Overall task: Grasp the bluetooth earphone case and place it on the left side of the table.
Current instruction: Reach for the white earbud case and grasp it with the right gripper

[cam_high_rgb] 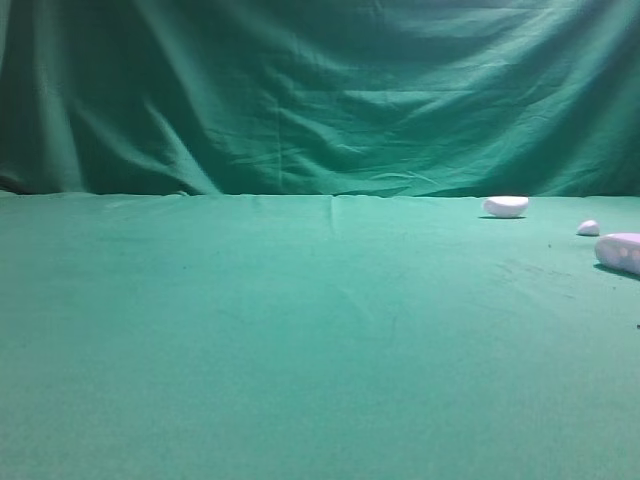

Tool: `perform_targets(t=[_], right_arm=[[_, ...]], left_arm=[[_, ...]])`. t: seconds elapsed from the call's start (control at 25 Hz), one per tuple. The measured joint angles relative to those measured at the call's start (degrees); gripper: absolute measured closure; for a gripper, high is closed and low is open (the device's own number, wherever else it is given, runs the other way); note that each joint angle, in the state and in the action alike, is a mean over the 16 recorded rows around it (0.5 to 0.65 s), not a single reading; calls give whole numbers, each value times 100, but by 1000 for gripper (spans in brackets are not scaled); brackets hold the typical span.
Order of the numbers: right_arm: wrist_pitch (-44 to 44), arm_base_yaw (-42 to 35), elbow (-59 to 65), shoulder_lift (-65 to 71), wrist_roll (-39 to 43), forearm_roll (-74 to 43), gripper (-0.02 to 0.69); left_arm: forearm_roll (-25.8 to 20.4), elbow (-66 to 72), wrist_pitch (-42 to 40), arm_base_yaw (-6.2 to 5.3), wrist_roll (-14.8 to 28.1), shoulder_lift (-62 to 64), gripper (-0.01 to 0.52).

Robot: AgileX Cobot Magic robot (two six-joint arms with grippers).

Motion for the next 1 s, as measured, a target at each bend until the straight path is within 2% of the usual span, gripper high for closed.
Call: perform_targets(t=[0.12,0.48,0.64,0.76,1.0], right_arm=[[-75,58,-189,477,103,-187,535],[-913,159,-396,1457,70,-296,218],[-1198,160,-486,1802,71,-301,132],[-1350,160,-565,2029,73,-302,107],[-1401,160,-740,2344,78,-299,189]], left_arm=[[0,0,0,0,0,0,514],[0,0,0,0,0,0,514],[0,0,0,0,0,0,514],[0,0,0,0,0,0,514],[0,0,0,0,0,0,514]])
